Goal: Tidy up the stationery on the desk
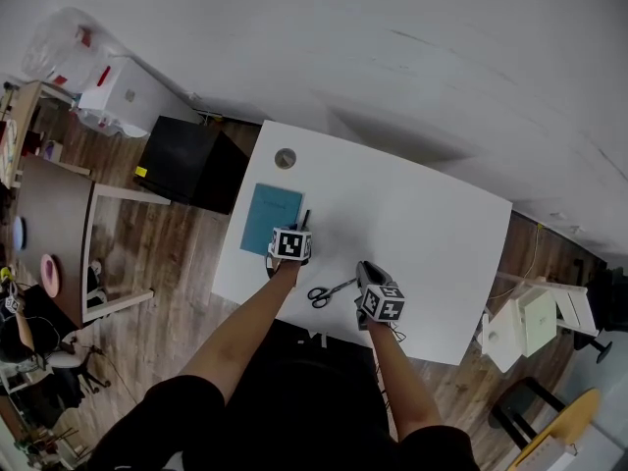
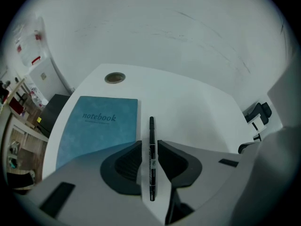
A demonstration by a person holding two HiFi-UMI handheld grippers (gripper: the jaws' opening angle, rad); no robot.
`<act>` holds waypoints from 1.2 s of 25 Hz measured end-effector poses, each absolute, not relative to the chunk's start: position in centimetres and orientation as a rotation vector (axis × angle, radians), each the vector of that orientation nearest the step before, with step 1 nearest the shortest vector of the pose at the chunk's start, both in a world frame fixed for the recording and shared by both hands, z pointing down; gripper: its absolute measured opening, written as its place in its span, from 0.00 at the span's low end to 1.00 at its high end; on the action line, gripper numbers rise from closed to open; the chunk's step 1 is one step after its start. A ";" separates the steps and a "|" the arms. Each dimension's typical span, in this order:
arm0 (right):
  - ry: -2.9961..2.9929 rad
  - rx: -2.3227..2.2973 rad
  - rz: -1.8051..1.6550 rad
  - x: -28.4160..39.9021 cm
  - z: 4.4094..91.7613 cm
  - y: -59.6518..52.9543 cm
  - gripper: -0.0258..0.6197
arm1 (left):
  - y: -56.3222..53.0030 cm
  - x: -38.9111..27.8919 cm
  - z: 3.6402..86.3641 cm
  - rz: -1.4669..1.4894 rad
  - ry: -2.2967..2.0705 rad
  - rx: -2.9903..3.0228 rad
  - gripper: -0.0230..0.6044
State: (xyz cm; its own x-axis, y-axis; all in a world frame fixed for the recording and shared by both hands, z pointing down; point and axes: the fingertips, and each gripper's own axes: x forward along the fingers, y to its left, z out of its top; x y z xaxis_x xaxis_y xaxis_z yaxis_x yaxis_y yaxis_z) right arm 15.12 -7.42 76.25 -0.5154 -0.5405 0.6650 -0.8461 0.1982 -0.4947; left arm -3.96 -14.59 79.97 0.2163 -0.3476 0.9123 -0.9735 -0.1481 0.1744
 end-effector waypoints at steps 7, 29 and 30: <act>-2.139 1.260 1.259 15.8 76.9 -5.9 0.14 | -11.8 -4.7 78.4 0.945 -1.267 1.729 0.22; -1.985 1.403 1.204 8.8 75.3 2.8 0.14 | 3.0 -1.2 77.0 1.030 -0.544 2.227 0.06; -1.958 1.431 1.212 8.4 75.4 3.4 0.14 | 3.3 -1.6 77.1 1.026 -0.524 2.231 0.06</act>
State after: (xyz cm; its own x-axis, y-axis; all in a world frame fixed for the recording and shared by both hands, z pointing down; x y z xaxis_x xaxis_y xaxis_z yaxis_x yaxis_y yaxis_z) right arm 8.39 3.36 75.41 -0.3772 -0.5410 0.7517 -0.9141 0.0870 -0.3961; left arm -1.59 3.30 77.07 0.6198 -0.0941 0.7791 -0.5759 -0.7289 0.3702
